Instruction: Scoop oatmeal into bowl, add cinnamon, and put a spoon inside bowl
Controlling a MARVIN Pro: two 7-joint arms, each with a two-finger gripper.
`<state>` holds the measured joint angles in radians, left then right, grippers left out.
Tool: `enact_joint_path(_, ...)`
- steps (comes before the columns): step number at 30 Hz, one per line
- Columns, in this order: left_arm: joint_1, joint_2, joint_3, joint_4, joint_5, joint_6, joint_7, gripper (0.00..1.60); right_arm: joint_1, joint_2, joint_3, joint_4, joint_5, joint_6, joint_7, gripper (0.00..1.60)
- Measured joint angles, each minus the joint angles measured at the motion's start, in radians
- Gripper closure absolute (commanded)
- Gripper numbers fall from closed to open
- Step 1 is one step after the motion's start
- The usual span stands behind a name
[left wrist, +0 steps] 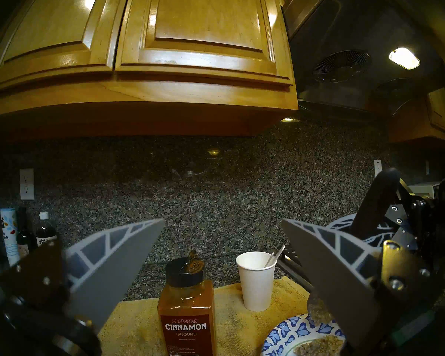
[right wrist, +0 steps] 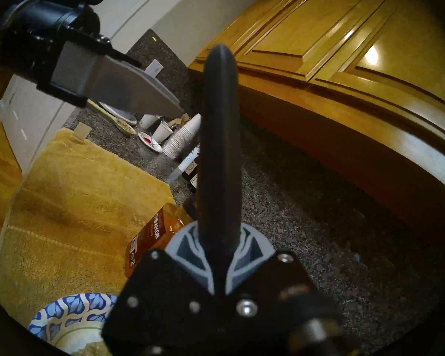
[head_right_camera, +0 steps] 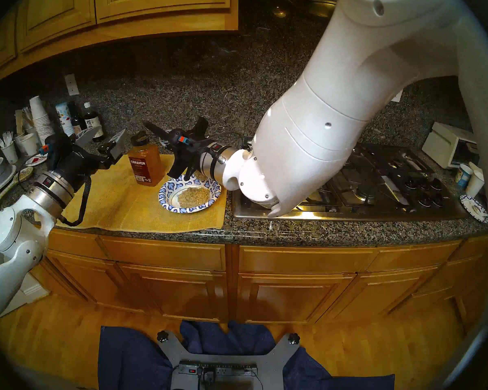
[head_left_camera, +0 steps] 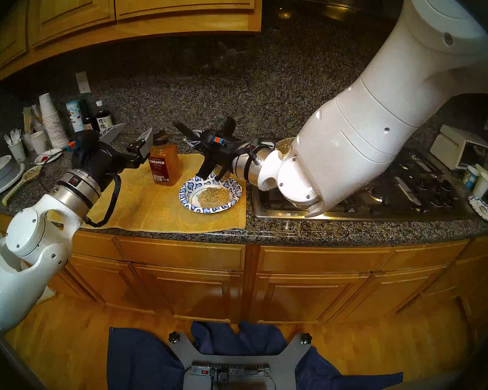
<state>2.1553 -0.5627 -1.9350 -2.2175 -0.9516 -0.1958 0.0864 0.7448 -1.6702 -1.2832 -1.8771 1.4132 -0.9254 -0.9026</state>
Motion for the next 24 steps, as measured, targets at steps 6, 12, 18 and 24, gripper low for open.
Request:
enact_joint_path(6,0.0,0.0,0.0,0.0,0.0,0.0,0.0,0.0,0.0,0.034,0.021,-0.021,0.049,-0.019,0.021,1.6)
enact_joint_path(12,0.0,0.0,-0.001,0.0,0.0,0.0,0.0,0.0,-0.006,0.055,0.03,-0.032,0.085,-0.025,0.027,1.6)
enact_joint_path(18,0.0,0.0,-0.001,0.0,0.0,0.0,0.0,0.0,-0.019,0.058,0.039,-0.038,0.104,-0.026,0.029,1.6)
enact_joint_path(24,0.0,-0.001,-0.001,0.0,0.0,0.0,0.0,0.0,-0.035,0.058,0.048,-0.04,0.126,-0.027,0.03,1.6)
